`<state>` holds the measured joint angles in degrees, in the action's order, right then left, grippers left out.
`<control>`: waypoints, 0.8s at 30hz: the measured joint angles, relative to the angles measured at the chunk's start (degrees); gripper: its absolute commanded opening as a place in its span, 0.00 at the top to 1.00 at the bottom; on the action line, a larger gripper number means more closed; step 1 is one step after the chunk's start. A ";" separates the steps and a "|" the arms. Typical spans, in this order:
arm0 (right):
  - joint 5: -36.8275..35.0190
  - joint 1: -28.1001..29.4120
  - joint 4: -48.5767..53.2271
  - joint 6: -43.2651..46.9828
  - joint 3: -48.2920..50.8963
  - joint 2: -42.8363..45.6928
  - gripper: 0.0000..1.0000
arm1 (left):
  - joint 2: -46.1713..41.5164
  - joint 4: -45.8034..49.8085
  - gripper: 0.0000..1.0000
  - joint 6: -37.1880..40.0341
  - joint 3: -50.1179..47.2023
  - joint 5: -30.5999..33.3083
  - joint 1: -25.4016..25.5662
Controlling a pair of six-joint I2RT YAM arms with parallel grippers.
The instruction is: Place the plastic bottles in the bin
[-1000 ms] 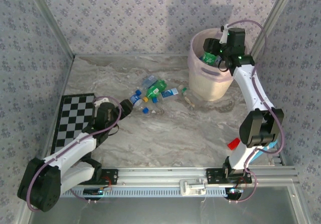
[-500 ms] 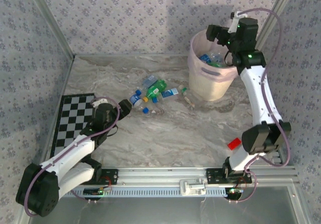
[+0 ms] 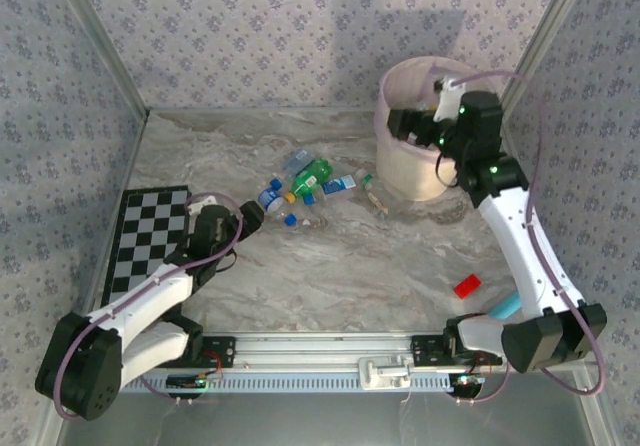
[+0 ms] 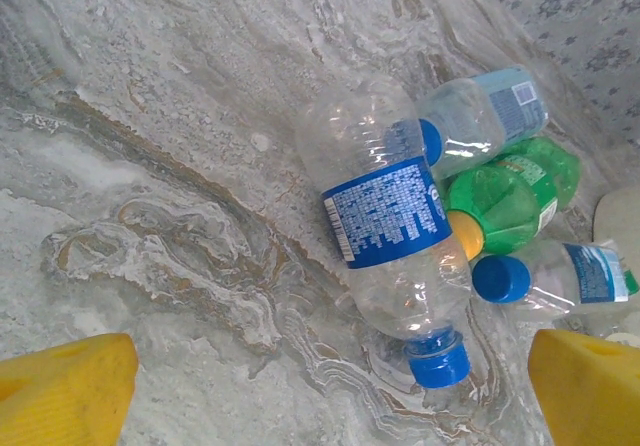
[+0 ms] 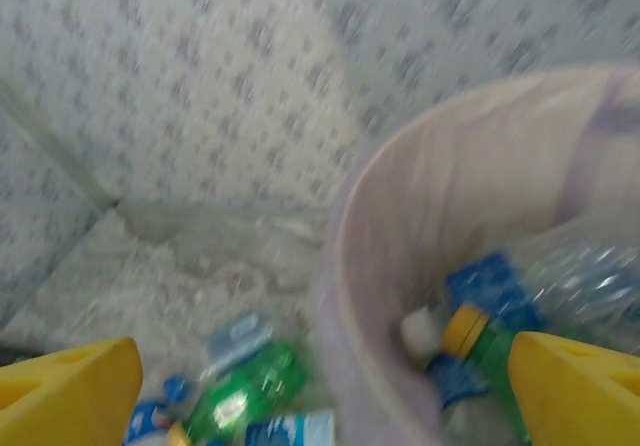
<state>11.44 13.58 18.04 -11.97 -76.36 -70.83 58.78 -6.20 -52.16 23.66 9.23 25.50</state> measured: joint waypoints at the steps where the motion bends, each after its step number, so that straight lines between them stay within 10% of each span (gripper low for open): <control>1: -0.07 1.33 0.17 0.00 1.84 0.96 0.05 | 0.35 0.00 0.00 -0.02 0.11 -0.04 0.00; 9: -1.33 12.72 0.90 -2.10 12.96 2.62 0.10 | 2.12 -0.61 0.00 -0.04 1.05 -1.11 0.00; 24: -18.91 15.34 15.08 1.07 8.35 -15.89 0.12 | 2.29 -0.85 0.00 -0.04 1.05 -2.36 0.00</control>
<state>-7.46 28.93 33.12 -10.90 -68.01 -86.72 61.08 -7.05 -52.21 24.71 6.87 25.50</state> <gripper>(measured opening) 0.872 0.999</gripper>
